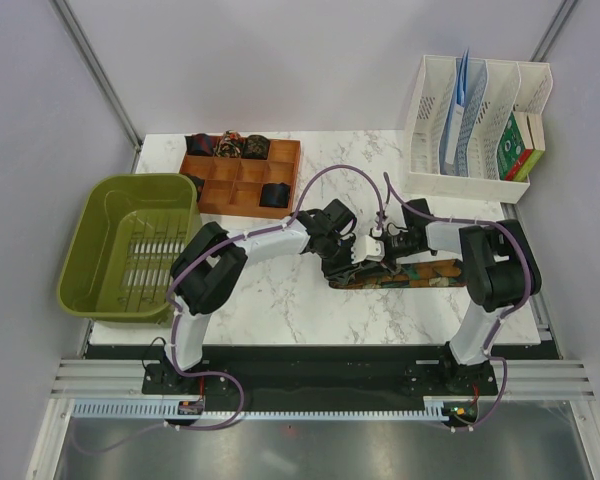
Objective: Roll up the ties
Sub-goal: Roll the tie at the center of the board.
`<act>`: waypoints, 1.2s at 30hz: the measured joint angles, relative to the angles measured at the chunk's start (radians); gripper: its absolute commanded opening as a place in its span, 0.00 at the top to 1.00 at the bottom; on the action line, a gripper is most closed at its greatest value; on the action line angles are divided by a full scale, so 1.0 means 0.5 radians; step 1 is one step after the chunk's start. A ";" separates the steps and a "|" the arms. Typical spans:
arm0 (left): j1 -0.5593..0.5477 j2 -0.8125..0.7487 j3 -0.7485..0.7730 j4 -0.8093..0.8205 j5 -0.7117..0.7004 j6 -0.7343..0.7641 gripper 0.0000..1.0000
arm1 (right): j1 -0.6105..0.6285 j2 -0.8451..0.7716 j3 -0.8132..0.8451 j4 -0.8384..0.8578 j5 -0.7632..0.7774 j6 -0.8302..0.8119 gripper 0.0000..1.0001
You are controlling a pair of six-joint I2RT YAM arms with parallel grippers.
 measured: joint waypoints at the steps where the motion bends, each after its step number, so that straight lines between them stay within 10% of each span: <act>1: 0.000 0.000 0.002 -0.002 -0.001 0.000 0.57 | 0.001 0.008 0.000 0.012 -0.006 0.010 0.84; 4: 0.000 0.002 0.005 -0.005 -0.005 0.002 0.54 | 0.004 0.011 -0.017 0.058 -0.012 0.040 1.00; 14: -0.001 -0.008 -0.027 -0.024 -0.066 0.039 0.34 | -0.027 0.047 -0.011 -0.046 0.076 -0.111 1.00; 36: 0.032 -0.142 -0.089 -0.003 -0.085 -0.081 0.23 | -0.066 0.098 0.047 -0.192 0.221 -0.339 1.00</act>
